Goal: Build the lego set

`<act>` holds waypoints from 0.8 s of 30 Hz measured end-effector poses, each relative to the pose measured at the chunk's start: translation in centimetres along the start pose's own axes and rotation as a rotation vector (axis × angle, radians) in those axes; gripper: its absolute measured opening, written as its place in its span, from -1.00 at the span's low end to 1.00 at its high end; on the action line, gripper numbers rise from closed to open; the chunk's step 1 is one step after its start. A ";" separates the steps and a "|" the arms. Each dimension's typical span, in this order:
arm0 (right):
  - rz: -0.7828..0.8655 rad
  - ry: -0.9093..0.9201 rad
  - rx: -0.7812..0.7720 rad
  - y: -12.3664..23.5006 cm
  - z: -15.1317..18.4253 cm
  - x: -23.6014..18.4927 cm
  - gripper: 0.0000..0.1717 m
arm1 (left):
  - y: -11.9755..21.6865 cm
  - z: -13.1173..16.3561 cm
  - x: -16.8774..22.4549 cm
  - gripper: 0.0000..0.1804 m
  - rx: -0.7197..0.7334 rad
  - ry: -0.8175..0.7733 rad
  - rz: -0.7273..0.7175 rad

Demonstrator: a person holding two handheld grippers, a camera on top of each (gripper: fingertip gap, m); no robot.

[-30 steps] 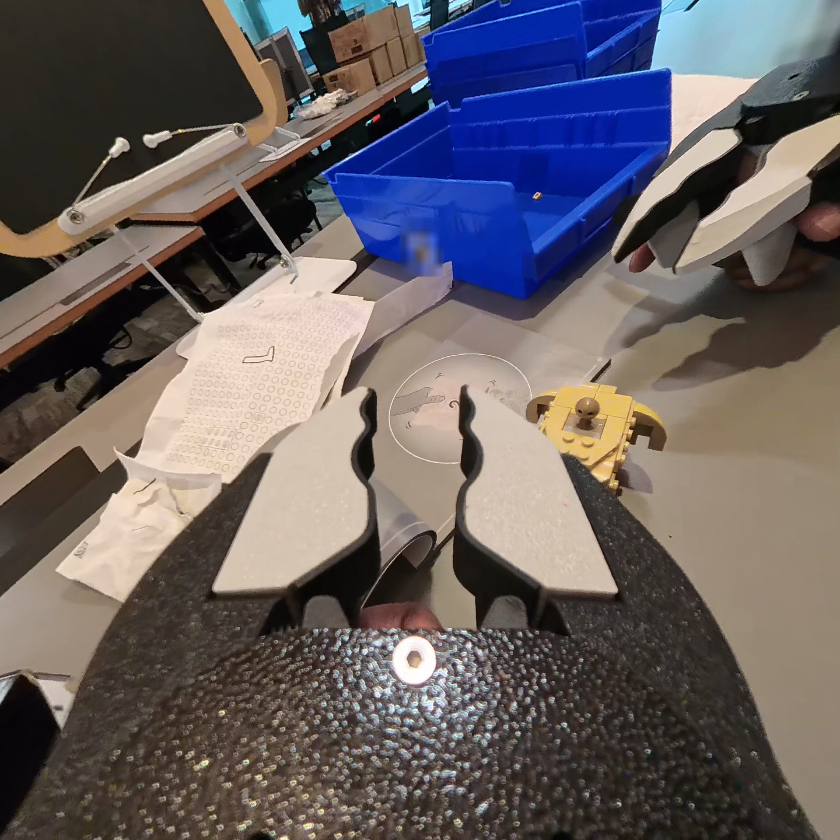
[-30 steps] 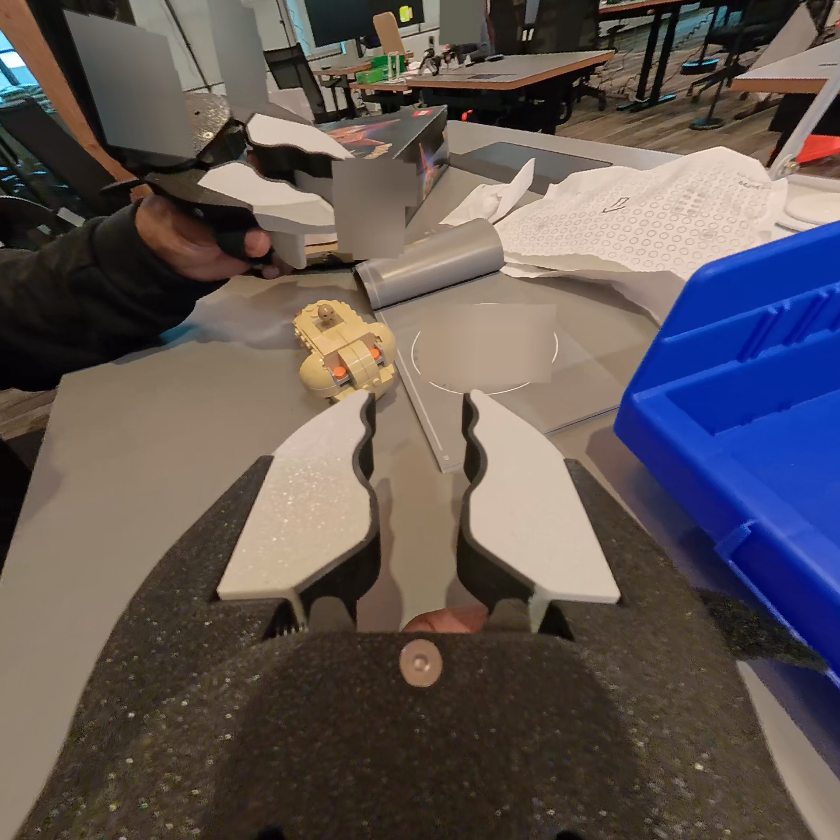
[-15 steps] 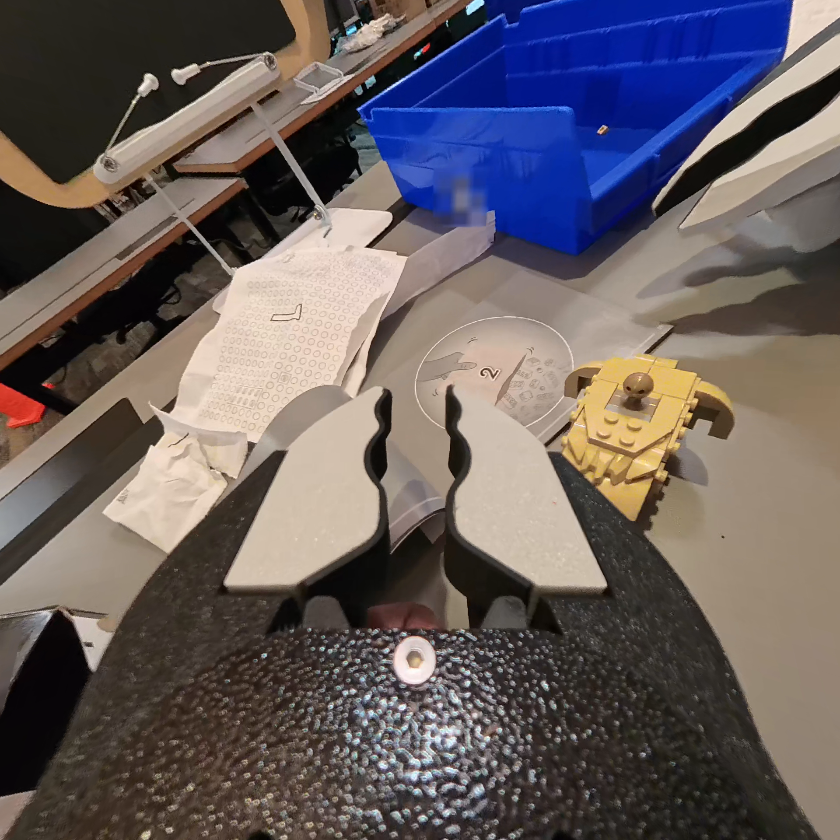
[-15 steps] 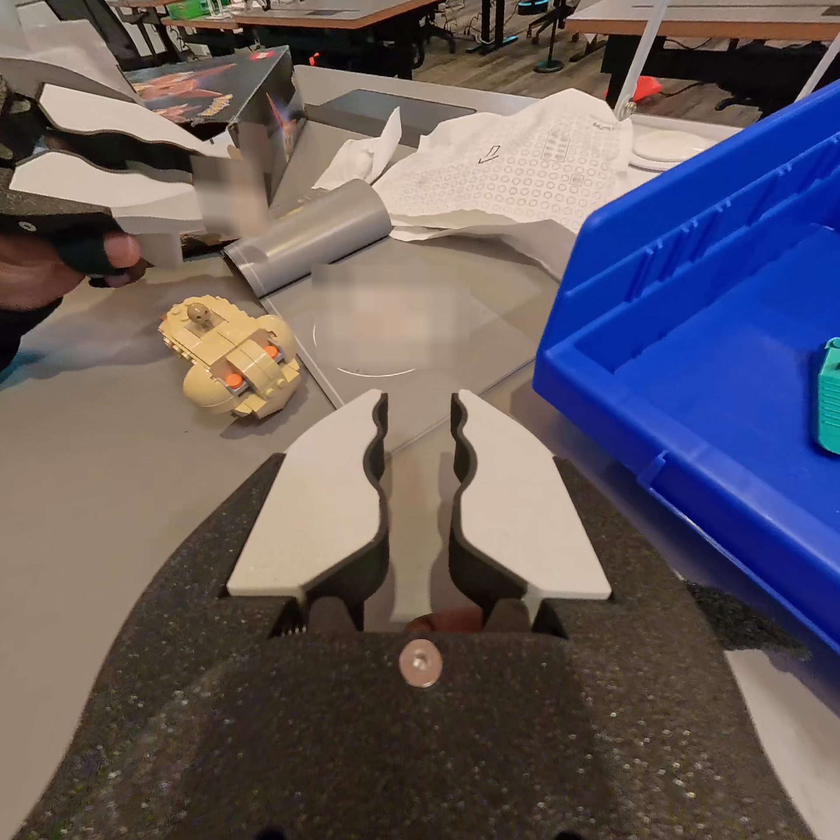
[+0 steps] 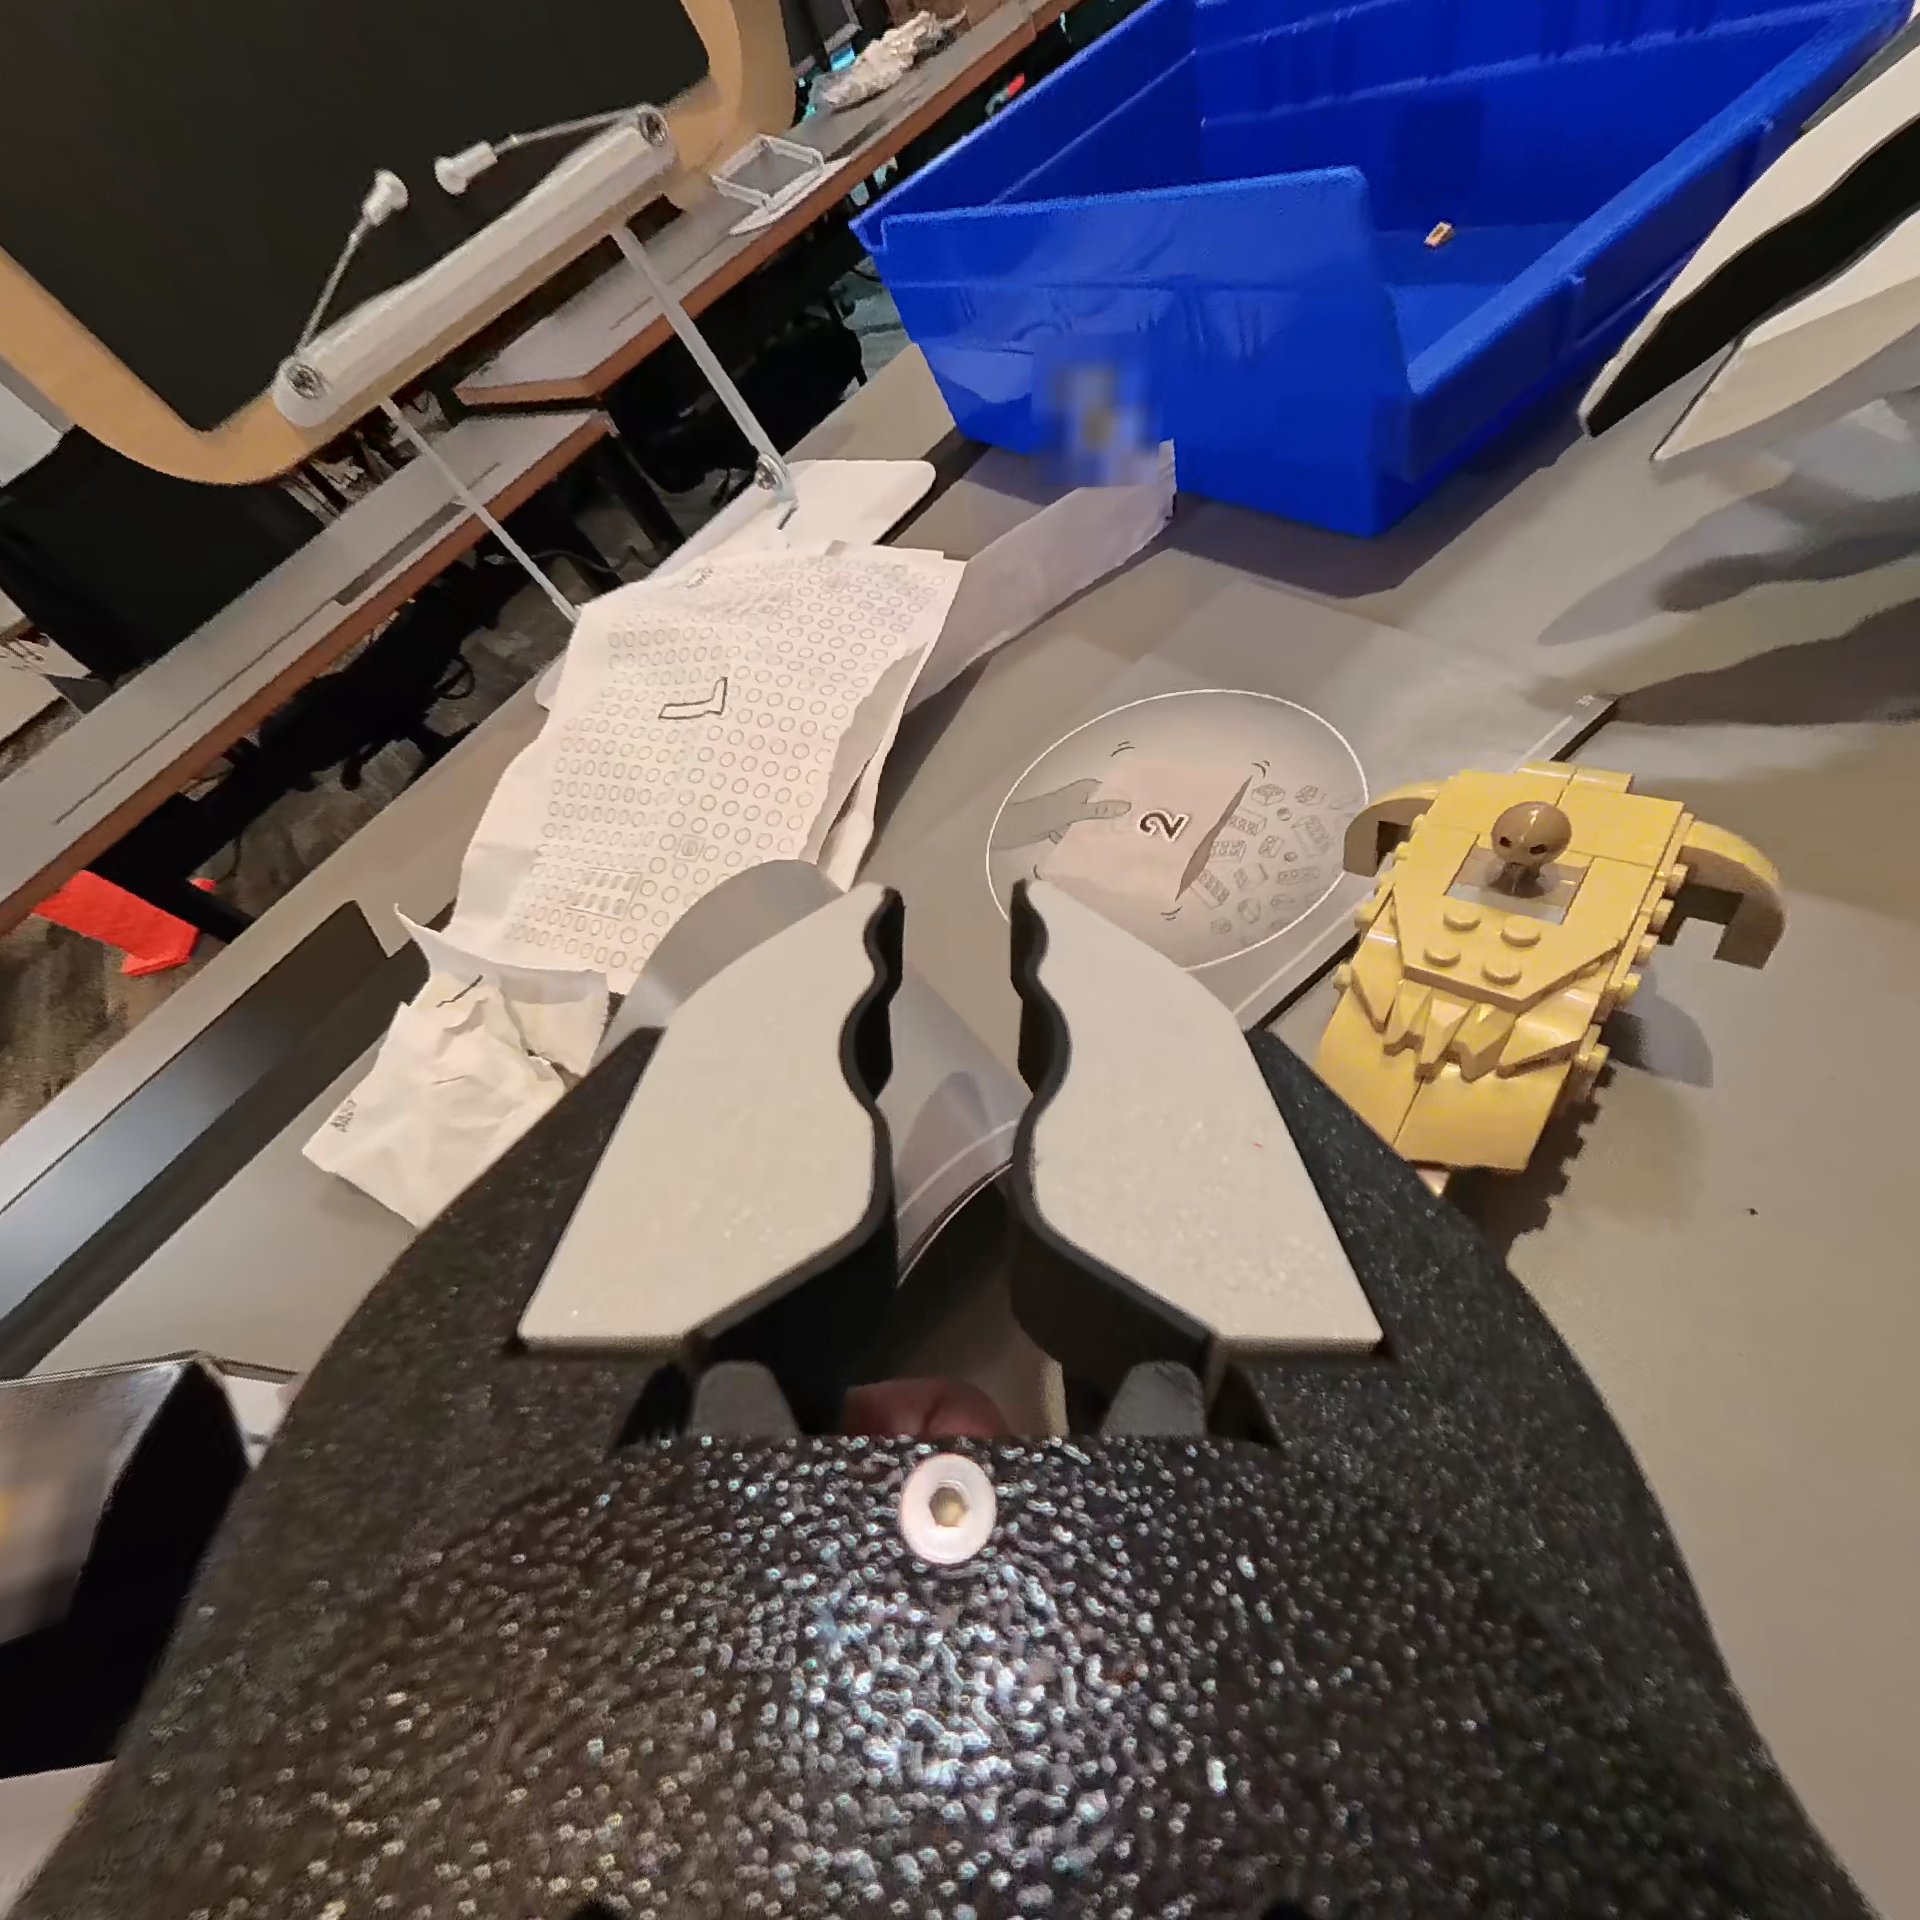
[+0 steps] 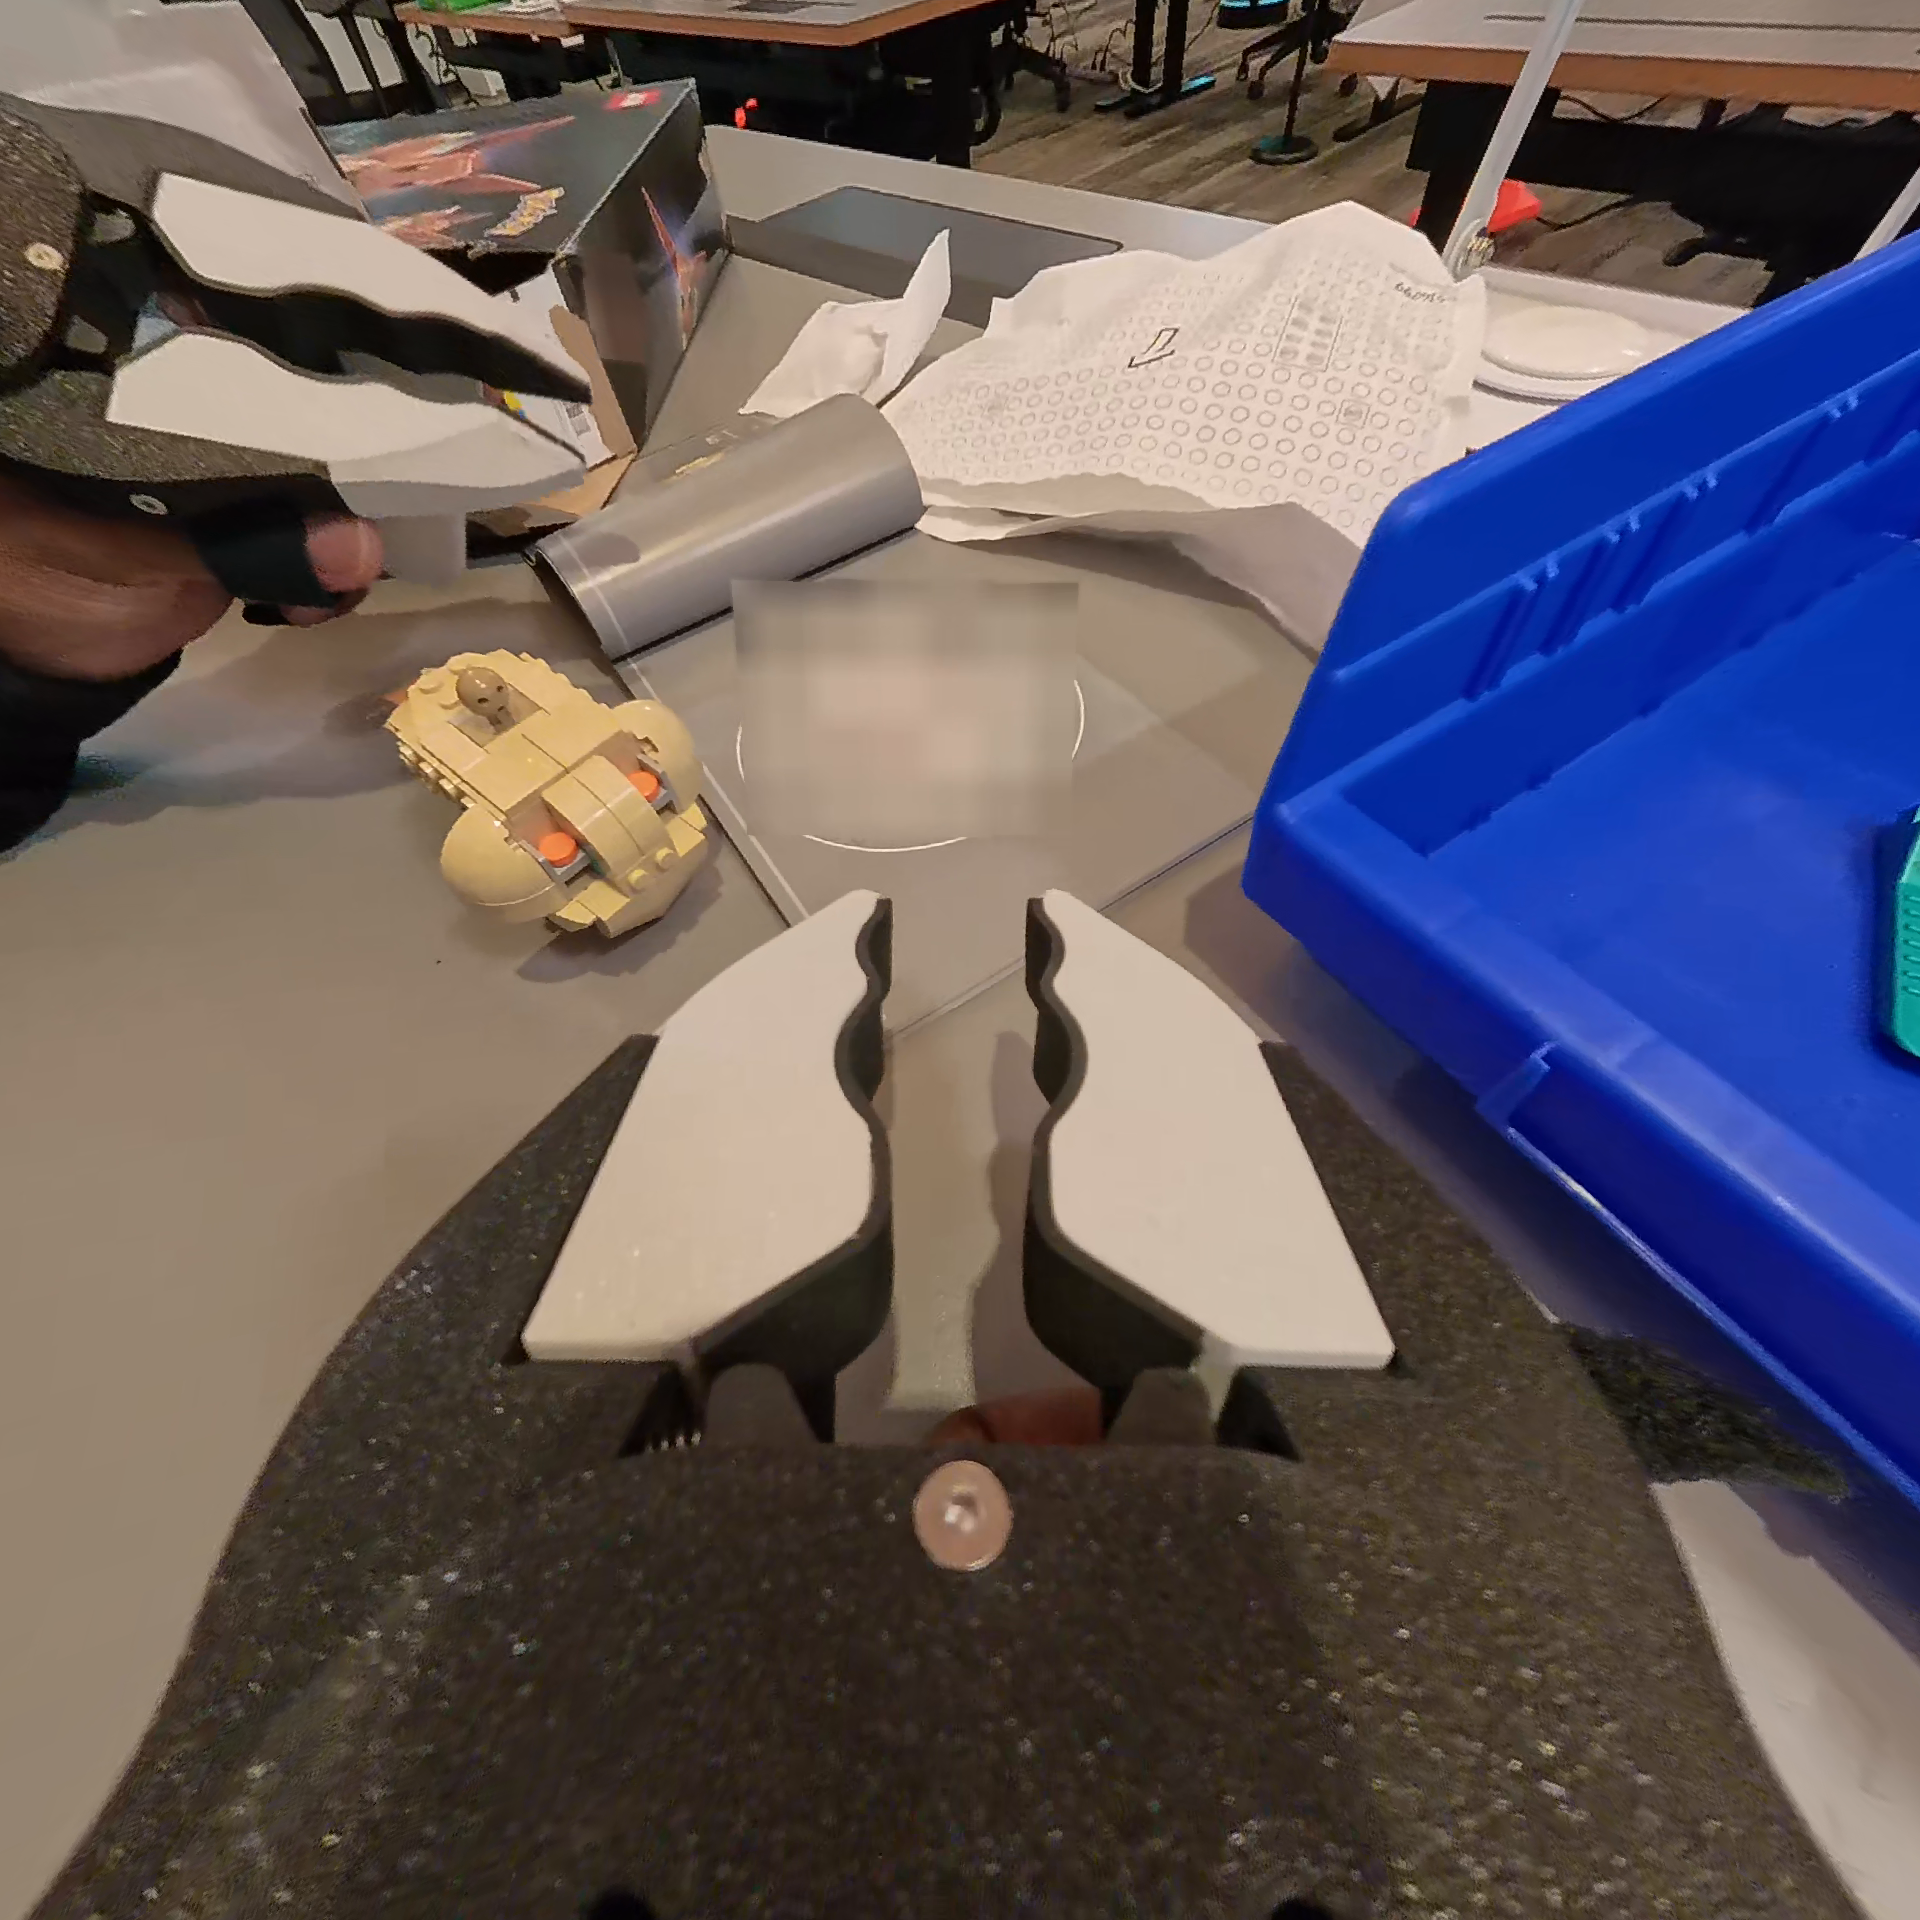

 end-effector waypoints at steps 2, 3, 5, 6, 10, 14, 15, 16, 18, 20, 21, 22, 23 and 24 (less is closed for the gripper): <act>-0.009 0.000 0.000 0.1 0.0 0.0 -0.72 | -0.2 0.3 -0.1 -0.79 -0.013 0.004 0.008; -0.011 0.002 -0.001 0.1 0.0 -0.1 -0.72 | -0.2 0.4 -0.2 -0.78 -0.020 0.006 0.011; -0.014 0.009 -0.002 0.1 0.0 -0.1 -0.72 | -0.3 0.5 -0.4 -0.77 -0.030 0.013 0.017; -0.015 0.010 -0.004 0.1 0.0 -0.1 -0.72 | -0.3 0.6 -0.5 -0.77 -0.033 0.019 0.018; -0.023 0.003 -0.001 0.1 0.0 -0.1 -0.72 | -0.2 0.5 -0.9 -0.76 -0.034 0.041 0.022; -0.030 -0.009 0.004 0.1 0.0 0.0 -0.72 | -0.2 0.5 -1.1 -0.73 -0.039 0.059 0.024; -0.032 -0.009 0.005 0.1 0.0 0.0 -0.72 | -0.2 0.5 -1.2 -0.73 -0.042 0.063 0.025; -0.032 -0.009 0.005 0.1 0.0 0.0 -0.72 | -0.2 0.6 -1.2 -0.72 -0.045 0.068 0.026; -0.034 -0.008 0.006 0.1 0.0 0.0 -0.72 | -0.3 0.6 -1.3 -0.71 -0.051 0.076 0.027; -0.036 -0.010 0.008 0.2 0.0 0.0 -0.72 | -0.3 0.7 -1.3 -0.70 -0.055 0.088 0.030; -0.036 -0.011 0.008 0.2 0.0 0.0 -0.72 | -0.3 0.7 -1.4 -0.70 -0.056 0.095 0.032; -0.037 -0.012 0.009 0.2 0.0 0.0 -0.72 | -0.4 0.8 -1.4 -0.69 -0.056 0.100 0.034; -0.038 -0.013 0.010 0.2 0.0 0.0 -0.72 | -0.4 0.8 -1.4 -0.69 -0.054 0.104 0.036; -0.039 -0.012 0.011 0.2 0.0 0.0 -0.72 | -0.4 0.8 -1.4 -0.69 -0.054 0.105 0.035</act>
Point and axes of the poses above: each gripper's, where its closed fingertips meet, y back along the fingers, z out of its underside, x = y × z across the jaws, the point moved 10 cm from there along y, back along the fingers, and after that the axes turned 10 degrees about y, right-handed, at the moved point
